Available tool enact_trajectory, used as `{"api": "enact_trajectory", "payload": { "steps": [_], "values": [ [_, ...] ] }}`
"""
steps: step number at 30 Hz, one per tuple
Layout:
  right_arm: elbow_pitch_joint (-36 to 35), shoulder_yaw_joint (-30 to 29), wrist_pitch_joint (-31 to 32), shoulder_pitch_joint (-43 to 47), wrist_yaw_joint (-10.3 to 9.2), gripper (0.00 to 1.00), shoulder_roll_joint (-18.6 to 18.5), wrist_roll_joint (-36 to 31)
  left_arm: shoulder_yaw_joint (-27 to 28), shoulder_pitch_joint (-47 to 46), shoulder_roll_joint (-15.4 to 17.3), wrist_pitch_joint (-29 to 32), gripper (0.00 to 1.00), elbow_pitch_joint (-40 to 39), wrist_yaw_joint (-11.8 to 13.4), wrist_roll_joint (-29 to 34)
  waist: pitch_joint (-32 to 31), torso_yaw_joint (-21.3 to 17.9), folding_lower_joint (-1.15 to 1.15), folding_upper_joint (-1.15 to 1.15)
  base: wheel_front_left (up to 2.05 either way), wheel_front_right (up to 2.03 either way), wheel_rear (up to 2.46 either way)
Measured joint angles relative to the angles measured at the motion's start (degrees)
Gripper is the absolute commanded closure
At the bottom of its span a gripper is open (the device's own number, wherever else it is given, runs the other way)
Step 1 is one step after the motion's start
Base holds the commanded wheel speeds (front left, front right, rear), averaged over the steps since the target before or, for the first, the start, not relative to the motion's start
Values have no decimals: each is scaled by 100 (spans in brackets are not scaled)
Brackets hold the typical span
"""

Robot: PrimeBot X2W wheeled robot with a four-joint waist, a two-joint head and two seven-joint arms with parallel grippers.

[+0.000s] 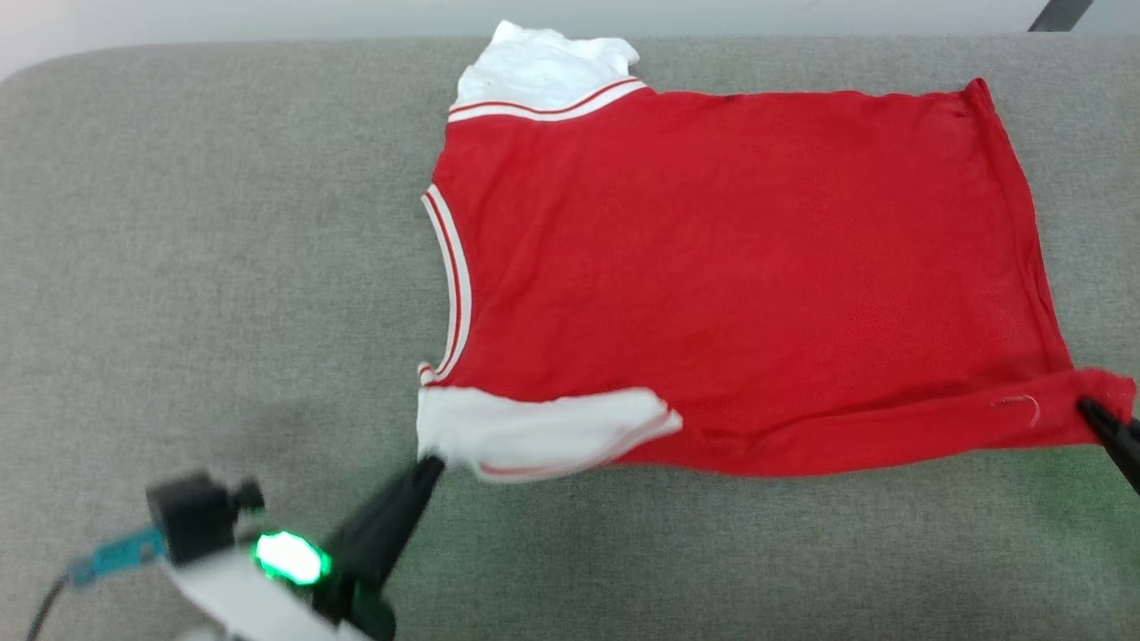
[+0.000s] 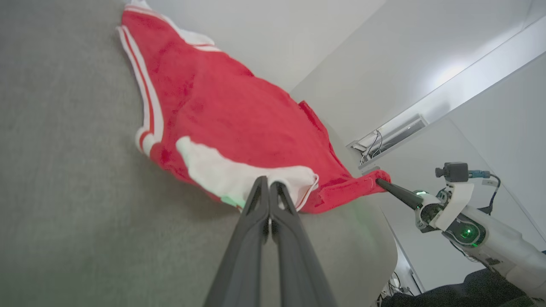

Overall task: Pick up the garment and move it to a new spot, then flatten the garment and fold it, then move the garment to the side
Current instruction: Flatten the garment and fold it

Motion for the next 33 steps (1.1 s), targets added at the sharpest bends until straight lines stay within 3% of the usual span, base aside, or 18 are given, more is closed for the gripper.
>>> {"api": "enact_trajectory", "payload": {
  "steps": [4,10,20,28,29,30,31,32,33],
  "values": [
    [-10,-348,372,-412,0,100,319,2,-35,-842,-227,26,100,285,0,-153,11,8,0,0,0,0,0],
    [471,-399,733,-1206,0,100,749,-20,-162,-1956,-525,91,100,1194,0,-253,155,-21,0,0,0,0,0],
    [1456,-293,595,-2107,0,100,1273,-174,-46,-2944,-1238,-9,100,2729,0,91,650,-64,0,0,0,0,0],
    [1915,109,277,-2482,0,100,1304,-233,-101,-3368,-1526,-34,100,3676,-1,589,1098,-84,0,0,0,0,0],
    [1949,164,226,-2516,0,100,1301,-237,-116,-3398,-1539,-35,96,3745,-1,670,1122,-86,0,0,0,0,0],
    [1980,209,158,-2544,0,100,1291,-277,-149,-3424,-1539,-40,75,3804,-7,765,1123,-88,0,0,0,0,0],
    [2022,242,80,-2560,0,76,1283,-321,-188,-3450,-1540,-38,44,3871,-8,886,1110,-90,0,0,0,0,0],
    [2090,263,23,-2565,0,8,1280,-330,-226,-3453,-1534,-38,0,3931,-9,985,1087,-92,0,0,0,0,0],
    [2137,292,-37,-2562,0,0,1279,-332,-238,-3453,-1518,-40,0,3984,-9,1069,1055,-93,0,0,0,0,0]
  ]
}}
